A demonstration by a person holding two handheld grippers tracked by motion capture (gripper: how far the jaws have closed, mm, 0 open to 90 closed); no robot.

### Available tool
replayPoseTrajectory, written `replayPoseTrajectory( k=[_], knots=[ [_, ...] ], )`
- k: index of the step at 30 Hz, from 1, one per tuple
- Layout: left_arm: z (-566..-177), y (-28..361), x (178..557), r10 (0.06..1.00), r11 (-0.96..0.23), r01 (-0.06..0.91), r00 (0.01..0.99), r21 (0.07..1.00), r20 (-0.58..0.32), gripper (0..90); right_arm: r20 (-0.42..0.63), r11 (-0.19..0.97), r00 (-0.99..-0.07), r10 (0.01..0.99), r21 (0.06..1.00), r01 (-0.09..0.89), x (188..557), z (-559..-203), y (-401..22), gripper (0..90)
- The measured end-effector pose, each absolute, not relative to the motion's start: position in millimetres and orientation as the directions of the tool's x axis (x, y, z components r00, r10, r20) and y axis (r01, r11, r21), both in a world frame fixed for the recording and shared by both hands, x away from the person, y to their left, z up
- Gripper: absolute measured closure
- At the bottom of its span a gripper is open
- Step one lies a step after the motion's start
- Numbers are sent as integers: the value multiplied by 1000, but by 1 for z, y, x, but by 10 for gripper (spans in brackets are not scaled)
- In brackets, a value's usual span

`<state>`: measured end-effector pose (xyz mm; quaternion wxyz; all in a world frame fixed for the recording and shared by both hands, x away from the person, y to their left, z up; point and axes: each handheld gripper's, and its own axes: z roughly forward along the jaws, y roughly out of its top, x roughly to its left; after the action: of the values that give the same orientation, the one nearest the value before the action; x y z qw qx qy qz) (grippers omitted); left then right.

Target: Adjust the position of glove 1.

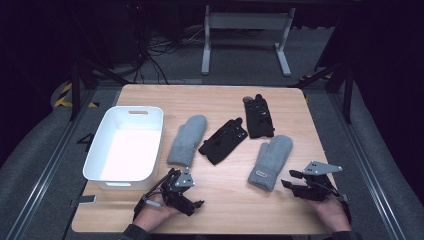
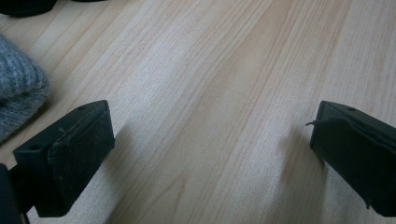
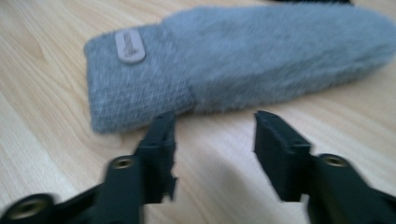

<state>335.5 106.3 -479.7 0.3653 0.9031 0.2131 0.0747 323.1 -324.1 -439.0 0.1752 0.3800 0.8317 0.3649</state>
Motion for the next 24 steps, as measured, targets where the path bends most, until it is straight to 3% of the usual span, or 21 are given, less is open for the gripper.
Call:
replayPoseTrajectory(
  k=[5, 7, 24],
  knots=[
    [-480, 107, 335, 439, -643, 329, 898, 692, -20, 3, 33, 440, -668, 743, 728, 526, 336, -429, -323, 841],
    [-480, 107, 335, 439, -643, 329, 898, 692, -18, 3, 43, 445, -674, 738, 721, 532, 342, -428, -322, 896],
    [-480, 108, 335, 445, -636, 335, 895, 695, -24, 15, 45, 466, -720, 692, 734, 494, 387, -424, -310, 900]
  ],
)
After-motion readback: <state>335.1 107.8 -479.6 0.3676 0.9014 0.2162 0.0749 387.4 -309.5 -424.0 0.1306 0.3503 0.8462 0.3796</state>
